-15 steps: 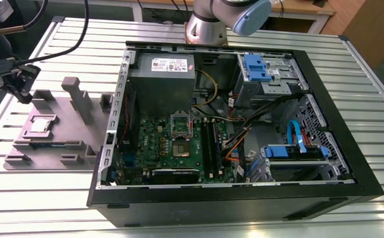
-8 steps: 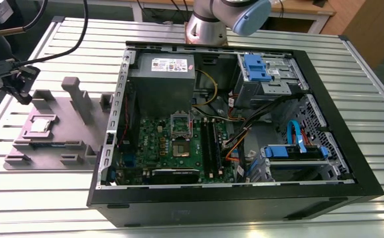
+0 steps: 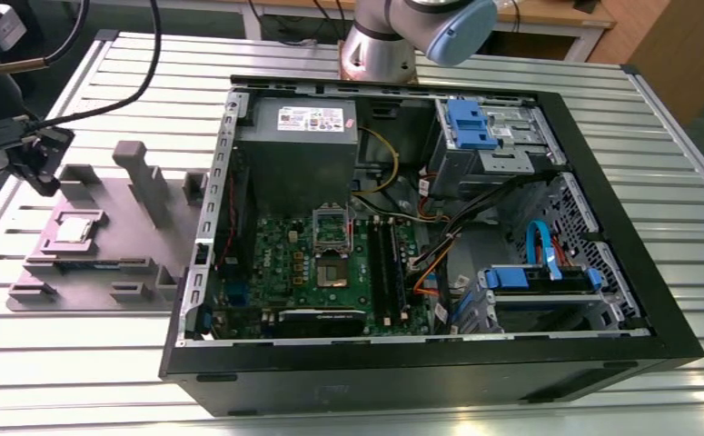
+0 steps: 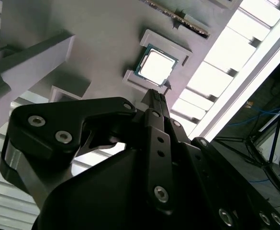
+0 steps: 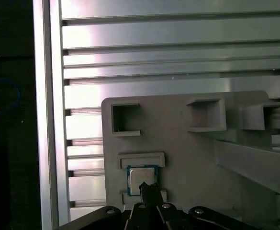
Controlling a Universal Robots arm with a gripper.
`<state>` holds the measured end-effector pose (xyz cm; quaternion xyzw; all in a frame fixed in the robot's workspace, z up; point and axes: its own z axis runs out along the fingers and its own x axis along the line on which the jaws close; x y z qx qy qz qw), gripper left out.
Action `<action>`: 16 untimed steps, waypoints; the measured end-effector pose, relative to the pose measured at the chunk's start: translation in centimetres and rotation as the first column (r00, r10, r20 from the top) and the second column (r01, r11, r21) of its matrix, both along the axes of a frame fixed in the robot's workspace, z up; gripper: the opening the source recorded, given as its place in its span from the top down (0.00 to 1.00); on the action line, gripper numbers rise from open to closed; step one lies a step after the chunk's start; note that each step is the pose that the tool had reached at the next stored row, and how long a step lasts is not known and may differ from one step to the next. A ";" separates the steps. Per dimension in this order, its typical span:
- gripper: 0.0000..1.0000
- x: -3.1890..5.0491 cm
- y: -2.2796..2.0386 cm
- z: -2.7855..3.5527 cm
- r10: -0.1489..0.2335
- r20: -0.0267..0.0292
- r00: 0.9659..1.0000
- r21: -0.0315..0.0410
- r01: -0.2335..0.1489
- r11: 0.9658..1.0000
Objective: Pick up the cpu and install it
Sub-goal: 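Pick up the cpu and move it towards the insertion slot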
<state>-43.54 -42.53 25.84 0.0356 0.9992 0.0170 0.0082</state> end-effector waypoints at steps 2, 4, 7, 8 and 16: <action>0.89 0.00 -0.04 -0.37 0.000 0.000 1.000 0.000 0.000 1.000; 0.89 0.00 -0.08 -0.73 0.000 0.000 1.000 0.000 0.000 1.000; 0.89 -0.03 -0.12 -1.27 0.000 0.000 1.000 0.000 0.000 1.000; 0.89 -0.04 -0.14 -1.45 0.000 0.000 1.000 0.000 0.000 1.000; 0.89 -0.24 -0.29 -2.90 0.000 0.000 1.000 0.000 0.000 1.000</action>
